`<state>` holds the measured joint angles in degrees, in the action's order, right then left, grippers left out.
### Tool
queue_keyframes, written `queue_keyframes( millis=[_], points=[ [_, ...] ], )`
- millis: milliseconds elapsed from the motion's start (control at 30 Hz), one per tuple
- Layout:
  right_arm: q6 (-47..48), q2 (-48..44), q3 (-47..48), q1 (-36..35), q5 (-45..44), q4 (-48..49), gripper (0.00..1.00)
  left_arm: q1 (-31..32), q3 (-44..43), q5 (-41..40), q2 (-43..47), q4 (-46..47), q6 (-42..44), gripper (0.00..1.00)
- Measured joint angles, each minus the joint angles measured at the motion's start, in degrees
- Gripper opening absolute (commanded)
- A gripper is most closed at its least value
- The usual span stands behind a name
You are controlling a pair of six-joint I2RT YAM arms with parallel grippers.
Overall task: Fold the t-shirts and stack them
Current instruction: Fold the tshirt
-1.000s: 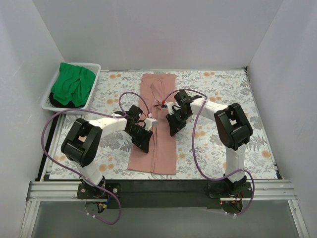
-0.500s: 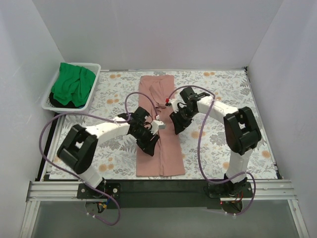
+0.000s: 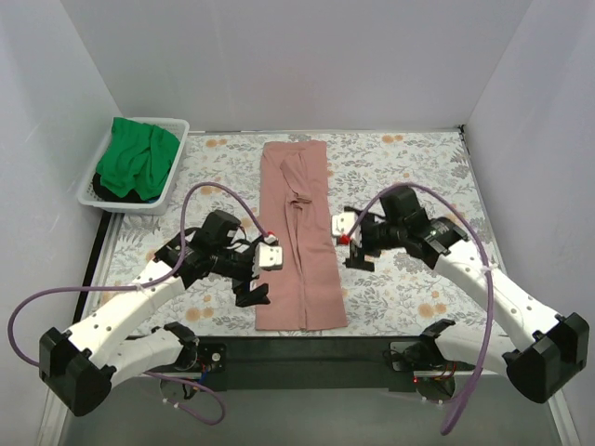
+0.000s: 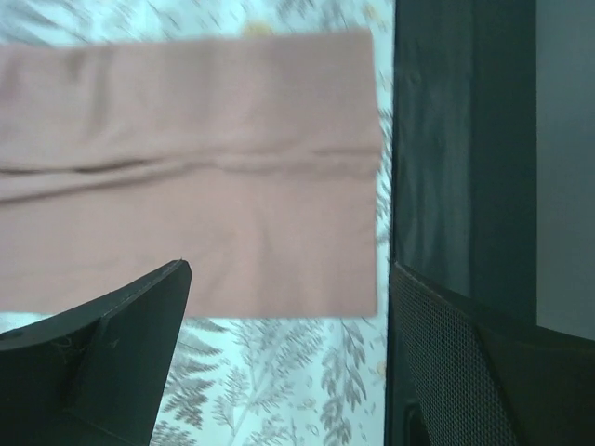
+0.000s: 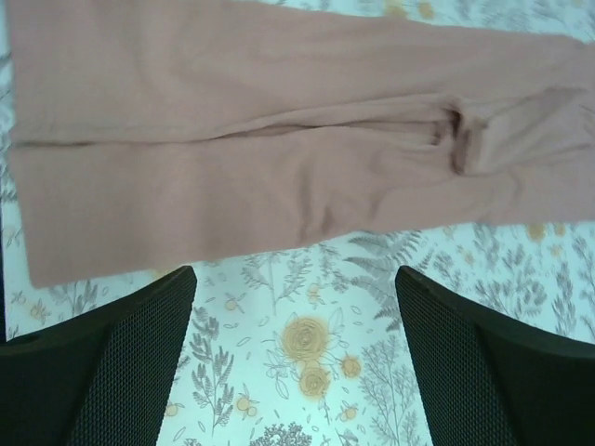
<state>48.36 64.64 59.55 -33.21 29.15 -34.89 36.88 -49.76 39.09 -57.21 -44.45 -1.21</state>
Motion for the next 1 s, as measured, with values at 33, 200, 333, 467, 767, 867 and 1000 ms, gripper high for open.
queue_keyframes(
  millis=[33, 200, 333, 467, 767, 867, 1000],
  points=[
    [1.81, -1.49, -2.80, -1.42, 0.00, 0.52, 0.85, 0.00, 1.27, 0.24, -0.33, -1.64, 2.25, 0.75],
    [8.83, -4.85, -16.63, -13.22, -2.91, 0.83, 0.63, 0.00, 9.94, 0.07, -0.44, -7.41, 15.08, 0.62],
    [11.04, -5.07, -24.30, -20.15, -6.62, 2.45, 0.55, 0.39, 15.06, -0.74, 1.27, -9.20, 22.49, 0.53],
    [12.07, -5.66, -29.42, -26.05, -9.51, 6.71, 0.52, 1.86, 18.32, -1.99, 1.95, -9.03, 27.54, 0.53],
    [12.39, -6.56, -35.19, -33.00, -13.53, 13.38, 0.42, 10.86, 23.06, -5.44, 2.60, -3.50, 26.16, 0.45],
    [12.68, -6.58, -35.91, -33.07, -14.29, 15.04, 0.40, 14.01, 23.19, -6.64, 1.92, -0.44, 23.34, 0.43],
    [13.14, -6.93, -36.76, -33.18, -15.15, 16.96, 0.38, 16.85, 23.43, -8.48, 0.79, 4.22, 20.31, 0.41]
  ],
)
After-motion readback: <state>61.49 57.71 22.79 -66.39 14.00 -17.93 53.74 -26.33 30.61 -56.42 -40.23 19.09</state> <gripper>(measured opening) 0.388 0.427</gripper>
